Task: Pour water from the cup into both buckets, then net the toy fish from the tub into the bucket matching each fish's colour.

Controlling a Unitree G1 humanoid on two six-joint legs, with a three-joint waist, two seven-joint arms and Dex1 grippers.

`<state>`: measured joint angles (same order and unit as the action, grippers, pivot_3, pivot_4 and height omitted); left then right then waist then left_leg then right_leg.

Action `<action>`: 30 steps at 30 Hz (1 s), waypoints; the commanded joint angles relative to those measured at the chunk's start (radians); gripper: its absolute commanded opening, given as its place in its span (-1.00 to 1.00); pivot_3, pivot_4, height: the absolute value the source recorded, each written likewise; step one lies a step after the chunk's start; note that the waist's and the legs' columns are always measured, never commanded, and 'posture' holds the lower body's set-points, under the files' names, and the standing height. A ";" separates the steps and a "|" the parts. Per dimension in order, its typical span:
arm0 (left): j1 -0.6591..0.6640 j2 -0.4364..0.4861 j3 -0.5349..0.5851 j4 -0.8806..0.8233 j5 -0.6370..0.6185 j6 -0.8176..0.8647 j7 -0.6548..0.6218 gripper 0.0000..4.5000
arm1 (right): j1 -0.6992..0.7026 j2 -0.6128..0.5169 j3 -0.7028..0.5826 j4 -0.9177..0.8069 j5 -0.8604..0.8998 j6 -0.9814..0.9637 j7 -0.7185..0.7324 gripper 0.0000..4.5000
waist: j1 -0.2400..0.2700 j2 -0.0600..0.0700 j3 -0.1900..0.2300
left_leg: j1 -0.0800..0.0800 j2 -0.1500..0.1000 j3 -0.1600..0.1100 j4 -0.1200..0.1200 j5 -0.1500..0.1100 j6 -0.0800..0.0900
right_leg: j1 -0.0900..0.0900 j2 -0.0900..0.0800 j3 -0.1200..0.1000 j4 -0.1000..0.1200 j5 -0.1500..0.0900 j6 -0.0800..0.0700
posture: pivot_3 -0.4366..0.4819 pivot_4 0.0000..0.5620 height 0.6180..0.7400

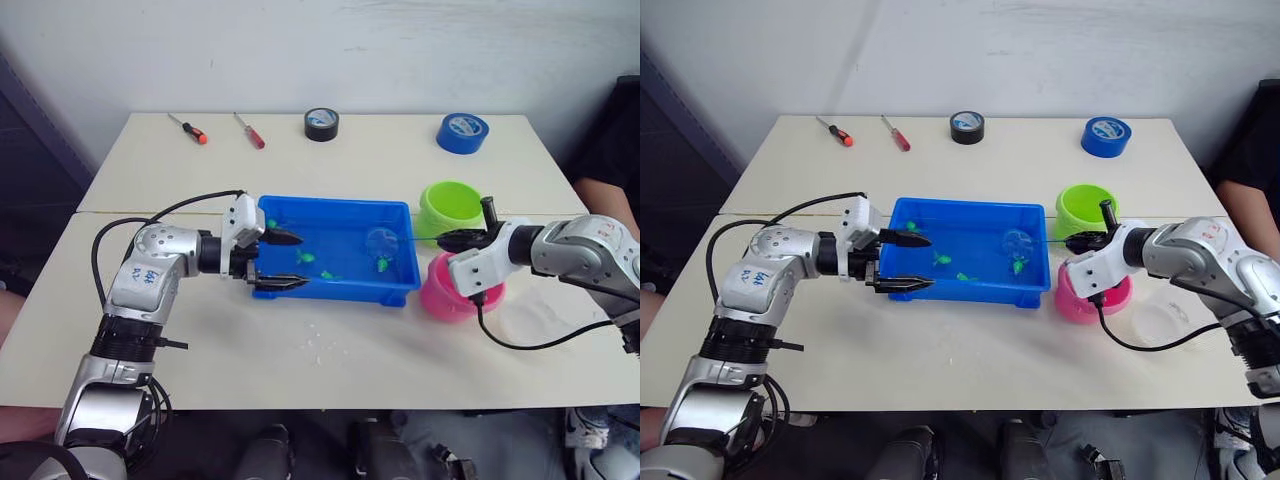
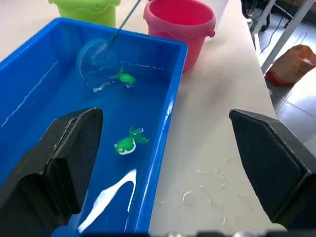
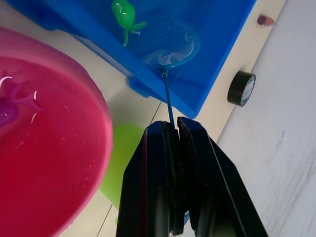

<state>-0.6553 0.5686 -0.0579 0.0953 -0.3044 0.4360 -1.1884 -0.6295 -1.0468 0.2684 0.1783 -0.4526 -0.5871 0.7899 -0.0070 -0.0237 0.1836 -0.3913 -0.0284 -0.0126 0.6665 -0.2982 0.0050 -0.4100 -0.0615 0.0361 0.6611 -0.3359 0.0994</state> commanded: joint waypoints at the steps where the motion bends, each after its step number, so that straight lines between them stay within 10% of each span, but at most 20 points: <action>1: 0.000 0.012 0.015 -0.036 -0.025 0.000 0.007 0.98 | 0.015 -0.004 -0.052 -0.050 0.064 0.019 0.017 -1.00 | 0.000 0.000 0.000 | 0.000 0.000 0.000 0.000 0.000 0.000 | 0.000 0.000 0.000 0.000 0.000 0.000 | -0.05 -0.47 0.94; 13: -0.029 0.010 -0.006 0.014 -0.010 -0.042 -0.009 0.98 | 0.098 -0.008 -0.050 -0.115 0.206 0.101 0.151 -1.00 | 0.001 0.000 0.000 | 0.000 0.000 0.000 0.000 0.000 0.000 | 0.000 0.000 0.000 0.000 0.000 0.000 | -0.05 -0.47 0.94; 30: -0.050 0.016 0.001 0.060 -0.021 -0.073 -0.016 0.98 | 0.266 0.122 -0.254 -0.424 0.754 0.973 0.271 -1.00 | 0.005 0.000 0.000 | 0.000 0.000 -0.002 0.000 0.000 0.000 | 0.001 0.000 0.000 0.000 0.000 0.000 | -0.05 -0.47 0.94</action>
<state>-0.6850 0.5764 -0.0717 0.1694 -0.3088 0.3740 -1.1952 -0.3688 -0.9293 0.0638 -0.1951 0.2315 0.3106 1.0564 -0.0023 -0.0237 0.1836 -0.3911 -0.0280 -0.0143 0.6666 -0.2985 0.0053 -0.4090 -0.0616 0.0356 0.6607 -0.3358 0.0993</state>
